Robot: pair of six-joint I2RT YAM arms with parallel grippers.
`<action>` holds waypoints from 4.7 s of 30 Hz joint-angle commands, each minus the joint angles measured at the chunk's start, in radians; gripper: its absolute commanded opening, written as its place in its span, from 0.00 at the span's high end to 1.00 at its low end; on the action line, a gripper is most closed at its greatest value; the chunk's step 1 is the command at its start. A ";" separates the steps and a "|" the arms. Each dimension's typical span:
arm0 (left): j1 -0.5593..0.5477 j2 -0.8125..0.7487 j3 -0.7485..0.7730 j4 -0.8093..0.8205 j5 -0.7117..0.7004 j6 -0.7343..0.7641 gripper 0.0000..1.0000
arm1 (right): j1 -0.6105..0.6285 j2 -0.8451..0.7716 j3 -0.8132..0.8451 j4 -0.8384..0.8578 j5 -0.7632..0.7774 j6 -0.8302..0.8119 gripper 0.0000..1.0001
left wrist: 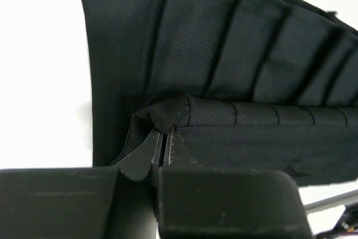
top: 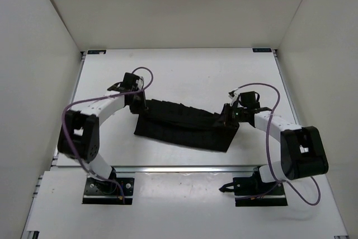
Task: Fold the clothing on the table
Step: Fold the skirt
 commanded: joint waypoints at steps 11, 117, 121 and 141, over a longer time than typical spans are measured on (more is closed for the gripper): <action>0.022 0.091 0.294 0.033 -0.060 0.090 0.01 | -0.082 -0.155 0.059 0.120 0.030 0.016 0.07; -0.040 0.330 -0.017 0.352 0.298 -0.088 0.94 | 0.541 0.739 1.133 -0.297 0.135 0.054 1.00; -0.021 0.310 -0.022 0.336 0.299 -0.087 0.90 | 0.527 0.765 1.145 -0.286 0.093 0.068 0.84; 0.098 -0.018 0.172 0.170 0.256 -0.084 0.14 | 0.260 0.433 0.955 -0.360 0.262 -0.058 0.01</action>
